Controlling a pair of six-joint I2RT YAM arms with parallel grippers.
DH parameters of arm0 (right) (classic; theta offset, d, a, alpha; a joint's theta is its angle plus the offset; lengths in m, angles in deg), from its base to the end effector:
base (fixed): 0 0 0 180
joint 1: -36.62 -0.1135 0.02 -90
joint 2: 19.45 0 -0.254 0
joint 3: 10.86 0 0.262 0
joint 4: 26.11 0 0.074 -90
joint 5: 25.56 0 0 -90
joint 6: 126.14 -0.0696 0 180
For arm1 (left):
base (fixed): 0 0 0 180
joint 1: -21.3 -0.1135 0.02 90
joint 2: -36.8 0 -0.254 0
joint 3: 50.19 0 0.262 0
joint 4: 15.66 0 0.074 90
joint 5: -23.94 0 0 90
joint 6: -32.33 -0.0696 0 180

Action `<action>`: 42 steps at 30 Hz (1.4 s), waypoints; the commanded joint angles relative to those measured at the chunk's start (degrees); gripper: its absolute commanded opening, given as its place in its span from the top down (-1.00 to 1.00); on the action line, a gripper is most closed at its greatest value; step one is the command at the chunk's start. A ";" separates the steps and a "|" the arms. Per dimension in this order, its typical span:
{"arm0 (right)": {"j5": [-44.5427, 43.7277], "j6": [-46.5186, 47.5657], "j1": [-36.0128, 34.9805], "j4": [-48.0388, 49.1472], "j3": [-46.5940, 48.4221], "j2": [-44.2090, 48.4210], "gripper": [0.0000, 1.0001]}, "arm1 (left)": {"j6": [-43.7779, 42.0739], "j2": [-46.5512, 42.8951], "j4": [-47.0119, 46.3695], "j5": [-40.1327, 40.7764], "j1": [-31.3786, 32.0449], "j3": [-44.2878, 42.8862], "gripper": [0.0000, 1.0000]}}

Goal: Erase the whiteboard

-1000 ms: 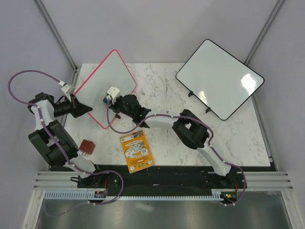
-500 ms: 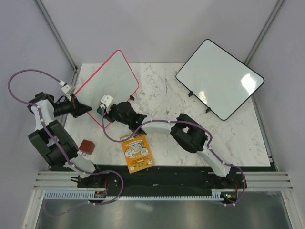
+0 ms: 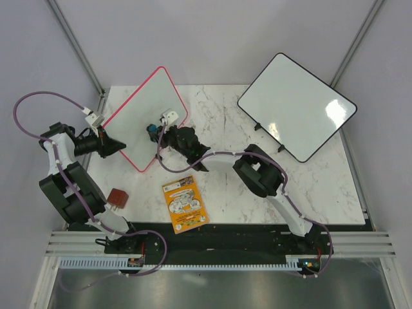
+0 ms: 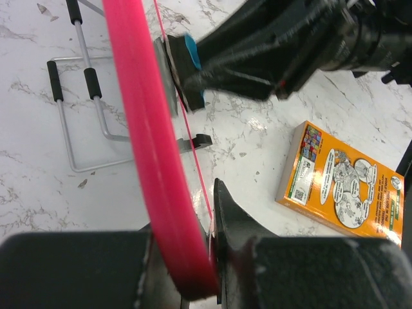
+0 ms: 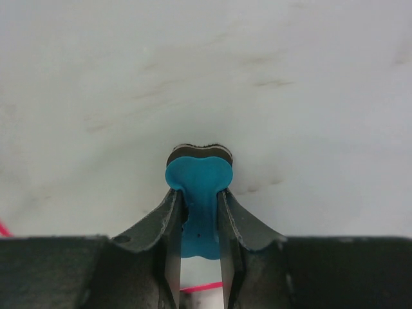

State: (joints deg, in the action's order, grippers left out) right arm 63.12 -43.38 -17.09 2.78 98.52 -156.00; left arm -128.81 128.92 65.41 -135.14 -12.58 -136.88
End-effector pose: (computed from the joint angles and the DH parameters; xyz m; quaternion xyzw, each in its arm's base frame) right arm 0.3452 0.4674 0.1729 -0.2671 0.6431 0.3570 0.6225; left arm 0.2822 0.1112 0.2439 0.2794 0.7747 -0.3250 0.4650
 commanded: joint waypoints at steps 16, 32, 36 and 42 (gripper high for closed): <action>-3.08 1.52 1.95 -2.22 4.24 -3.72 1.00 | -5.33 0.17 11.80 -1.50 2.25 -0.55 0.96; 4.22 10.58 -7.28 -13.56 4.67 -2.84 1.00 | -5.33 0.87 11.88 -2.20 2.25 -0.64 0.96; 5.10 12.87 -8.95 -14.88 4.06 -2.40 1.00 | -5.42 1.14 11.88 -2.29 2.25 -0.64 0.97; 7.91 15.68 -11.06 -19.10 5.46 -3.02 1.00 | -5.16 1.57 11.88 -2.64 2.16 -1.17 0.97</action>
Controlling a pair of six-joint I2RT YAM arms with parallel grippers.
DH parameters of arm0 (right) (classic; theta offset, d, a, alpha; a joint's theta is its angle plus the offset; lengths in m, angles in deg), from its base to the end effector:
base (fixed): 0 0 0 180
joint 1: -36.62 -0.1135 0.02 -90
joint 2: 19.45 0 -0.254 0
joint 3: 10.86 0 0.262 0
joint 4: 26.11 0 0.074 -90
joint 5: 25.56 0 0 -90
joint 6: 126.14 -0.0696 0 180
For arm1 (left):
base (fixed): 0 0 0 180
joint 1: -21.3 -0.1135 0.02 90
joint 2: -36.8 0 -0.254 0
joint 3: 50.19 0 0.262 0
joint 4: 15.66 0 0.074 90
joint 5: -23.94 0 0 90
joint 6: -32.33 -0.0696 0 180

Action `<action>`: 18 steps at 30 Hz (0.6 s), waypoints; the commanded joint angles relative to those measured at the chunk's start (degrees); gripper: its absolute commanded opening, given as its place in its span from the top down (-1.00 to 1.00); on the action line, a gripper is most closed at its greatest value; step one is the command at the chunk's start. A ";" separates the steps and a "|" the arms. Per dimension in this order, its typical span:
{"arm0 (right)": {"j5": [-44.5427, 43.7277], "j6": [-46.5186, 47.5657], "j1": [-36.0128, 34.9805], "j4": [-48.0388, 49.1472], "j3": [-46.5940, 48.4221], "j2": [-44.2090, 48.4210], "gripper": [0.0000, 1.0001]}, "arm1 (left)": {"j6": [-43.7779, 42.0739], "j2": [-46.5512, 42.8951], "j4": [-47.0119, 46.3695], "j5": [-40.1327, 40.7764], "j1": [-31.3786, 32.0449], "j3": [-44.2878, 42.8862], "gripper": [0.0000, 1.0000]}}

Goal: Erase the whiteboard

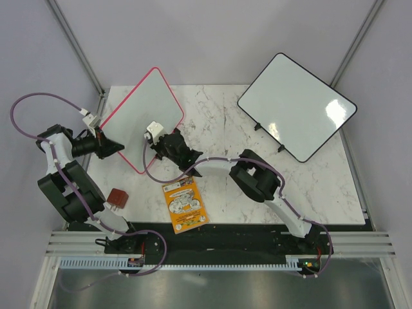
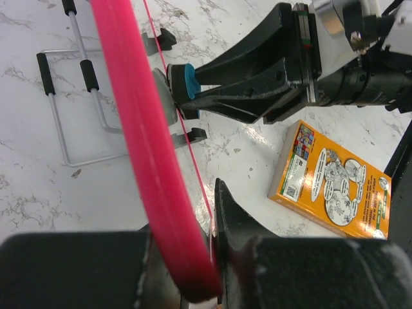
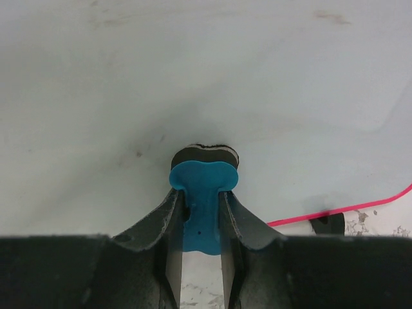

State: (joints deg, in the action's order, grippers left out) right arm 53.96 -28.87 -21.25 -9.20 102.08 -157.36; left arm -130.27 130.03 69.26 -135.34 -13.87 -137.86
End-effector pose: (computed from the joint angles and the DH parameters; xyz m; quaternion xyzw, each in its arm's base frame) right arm 0.3229 0.4904 0.1532 -0.3543 0.6659 0.2167 0.6198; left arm 0.2780 0.1163 0.2431 0.2617 0.7800 -0.3378 0.4572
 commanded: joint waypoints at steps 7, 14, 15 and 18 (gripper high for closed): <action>16.72 5.04 -9.11 -7.04 1.20 -1.05 1.00 | -3.87 0.46 8.12 -2.18 3.45 0.25 0.96; 9.61 0.48 -6.48 -4.58 1.90 -0.79 1.00 | -3.95 0.37 8.04 -1.83 3.54 0.34 0.97; 9.69 -2.14 -5.69 -4.49 2.42 -0.70 1.00 | -3.95 0.37 8.12 -1.91 3.54 0.34 0.96; 10.39 -7.25 -0.43 -3.09 1.82 0.26 1.00 | -3.95 0.37 8.04 -1.83 3.45 0.34 0.96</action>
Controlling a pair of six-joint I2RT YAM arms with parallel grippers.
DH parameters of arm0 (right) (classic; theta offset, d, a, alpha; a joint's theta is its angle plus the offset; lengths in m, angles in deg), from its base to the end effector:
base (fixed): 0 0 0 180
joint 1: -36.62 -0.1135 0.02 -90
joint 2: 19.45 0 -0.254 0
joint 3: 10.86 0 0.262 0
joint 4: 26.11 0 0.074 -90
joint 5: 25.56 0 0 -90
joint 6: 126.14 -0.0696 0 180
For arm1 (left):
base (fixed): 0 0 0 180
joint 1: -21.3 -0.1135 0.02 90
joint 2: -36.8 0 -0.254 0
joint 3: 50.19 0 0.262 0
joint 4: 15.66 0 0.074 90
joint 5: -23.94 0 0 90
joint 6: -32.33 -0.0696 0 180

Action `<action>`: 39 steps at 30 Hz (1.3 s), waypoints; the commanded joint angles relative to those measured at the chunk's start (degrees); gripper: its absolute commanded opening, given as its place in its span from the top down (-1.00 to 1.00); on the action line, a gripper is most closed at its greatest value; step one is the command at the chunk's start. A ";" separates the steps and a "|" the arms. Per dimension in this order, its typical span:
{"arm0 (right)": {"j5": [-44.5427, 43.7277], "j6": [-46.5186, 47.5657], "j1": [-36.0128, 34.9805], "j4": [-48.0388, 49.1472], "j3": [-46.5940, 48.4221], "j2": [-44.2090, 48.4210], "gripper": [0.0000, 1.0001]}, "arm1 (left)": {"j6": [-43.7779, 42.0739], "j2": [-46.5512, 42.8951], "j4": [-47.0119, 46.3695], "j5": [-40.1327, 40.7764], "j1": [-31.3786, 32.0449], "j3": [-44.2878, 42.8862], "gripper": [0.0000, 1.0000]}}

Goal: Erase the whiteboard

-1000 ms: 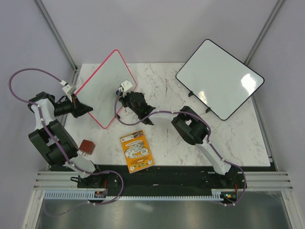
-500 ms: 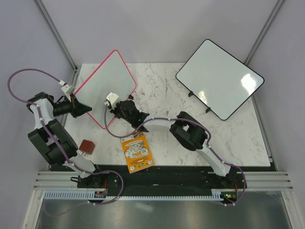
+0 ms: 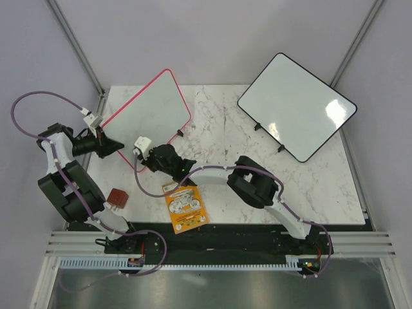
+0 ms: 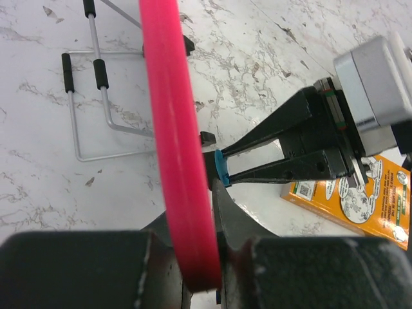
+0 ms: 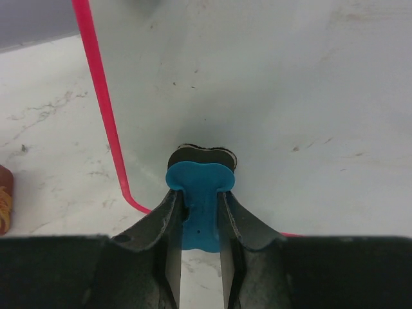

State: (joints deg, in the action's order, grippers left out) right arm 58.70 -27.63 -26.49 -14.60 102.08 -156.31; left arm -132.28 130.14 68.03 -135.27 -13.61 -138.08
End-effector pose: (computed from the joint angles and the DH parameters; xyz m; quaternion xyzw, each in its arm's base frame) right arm 0.2707 0.5184 0.1502 -0.4300 0.6496 0.2523 0.5740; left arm 0.2809 0.1167 0.2435 0.2835 0.7727 -0.3226 0.4674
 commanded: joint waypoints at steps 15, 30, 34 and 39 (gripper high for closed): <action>7.58 -19.49 15.47 10.84 -1.88 3.09 1.00 | -1.42 -0.09 9.35 -1.19 3.19 -0.05 0.97; 6.53 -21.17 18.11 11.29 -0.13 3.44 1.00 | -7.04 -0.09 17.17 -0.49 3.10 -2.52 0.97; 9.25 -21.43 18.02 10.23 2.95 2.04 1.00 | -7.39 -0.18 17.26 0.13 3.10 -1.99 0.97; 11.71 -18.89 14.78 6.89 4.36 1.33 1.00 | -7.48 0.88 17.26 -0.75 3.01 -2.25 0.97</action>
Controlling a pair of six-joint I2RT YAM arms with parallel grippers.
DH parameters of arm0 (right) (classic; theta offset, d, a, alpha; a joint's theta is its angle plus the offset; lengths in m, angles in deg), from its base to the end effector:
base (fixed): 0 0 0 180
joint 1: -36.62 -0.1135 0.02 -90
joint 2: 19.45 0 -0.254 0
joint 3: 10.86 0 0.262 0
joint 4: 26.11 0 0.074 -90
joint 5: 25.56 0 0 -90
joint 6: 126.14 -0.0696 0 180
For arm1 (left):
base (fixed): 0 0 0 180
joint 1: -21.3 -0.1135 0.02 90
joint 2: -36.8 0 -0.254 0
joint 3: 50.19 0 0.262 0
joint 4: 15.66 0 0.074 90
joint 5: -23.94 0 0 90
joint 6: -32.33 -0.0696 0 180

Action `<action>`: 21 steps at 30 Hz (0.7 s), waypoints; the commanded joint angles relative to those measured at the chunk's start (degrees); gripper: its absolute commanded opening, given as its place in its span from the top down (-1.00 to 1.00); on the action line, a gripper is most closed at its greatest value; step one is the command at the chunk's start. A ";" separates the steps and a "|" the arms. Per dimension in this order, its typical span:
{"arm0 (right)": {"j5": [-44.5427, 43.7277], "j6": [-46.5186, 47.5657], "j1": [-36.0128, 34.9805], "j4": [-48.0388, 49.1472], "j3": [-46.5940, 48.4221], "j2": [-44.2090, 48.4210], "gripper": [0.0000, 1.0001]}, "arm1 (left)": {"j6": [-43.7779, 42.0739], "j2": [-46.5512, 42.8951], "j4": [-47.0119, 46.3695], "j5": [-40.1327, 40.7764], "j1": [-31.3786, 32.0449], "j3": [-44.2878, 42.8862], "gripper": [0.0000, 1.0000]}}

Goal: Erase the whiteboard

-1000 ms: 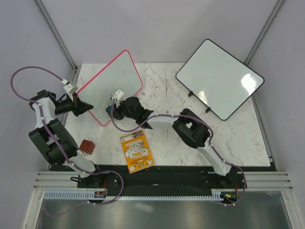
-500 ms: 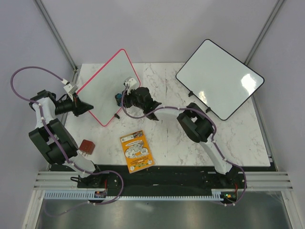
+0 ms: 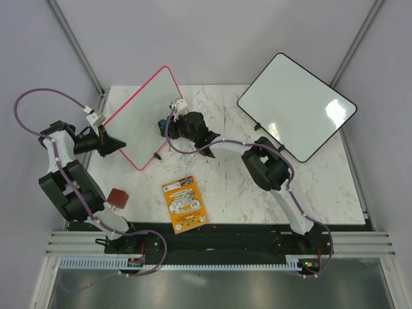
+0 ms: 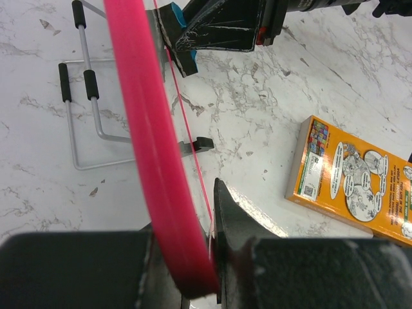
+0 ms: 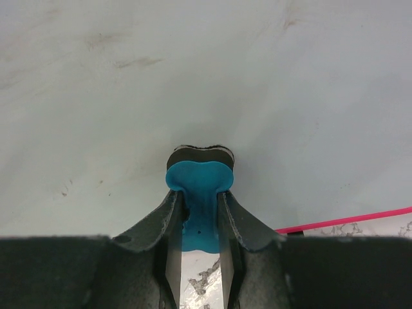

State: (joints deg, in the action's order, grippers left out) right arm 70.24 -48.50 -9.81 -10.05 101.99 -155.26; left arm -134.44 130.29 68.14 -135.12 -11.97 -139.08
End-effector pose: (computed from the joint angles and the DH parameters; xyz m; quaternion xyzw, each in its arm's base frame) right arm 0.3985 0.4291 0.1711 -0.2510 0.7048 0.3581 0.5586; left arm 0.2860 0.1099 0.2472 0.3126 0.7622 -0.3155 0.4710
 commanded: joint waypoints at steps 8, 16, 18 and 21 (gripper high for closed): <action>1.40 8.57 -9.72 -0.20 4.01 -1.56 1.00 | -4.88 1.43 16.97 -1.26 1.55 -1.95 0.96; 2.82 9.46 -12.71 -1.09 4.63 -3.50 1.00 | -4.61 1.34 16.97 -1.43 1.46 -2.21 0.97; 1.33 9.63 -12.80 -0.39 4.54 -2.89 1.00 | -4.79 1.52 16.97 -1.43 1.46 -1.95 0.96; -2.10 11.21 -12.54 0.94 5.41 -1.57 1.00 | -4.88 1.25 16.97 -1.26 1.46 -1.77 0.97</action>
State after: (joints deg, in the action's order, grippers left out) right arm 66.90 -38.84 -19.89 -11.71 103.92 -155.68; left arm -134.49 131.82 69.74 -135.01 -12.96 -140.53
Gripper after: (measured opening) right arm 0.295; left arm 0.153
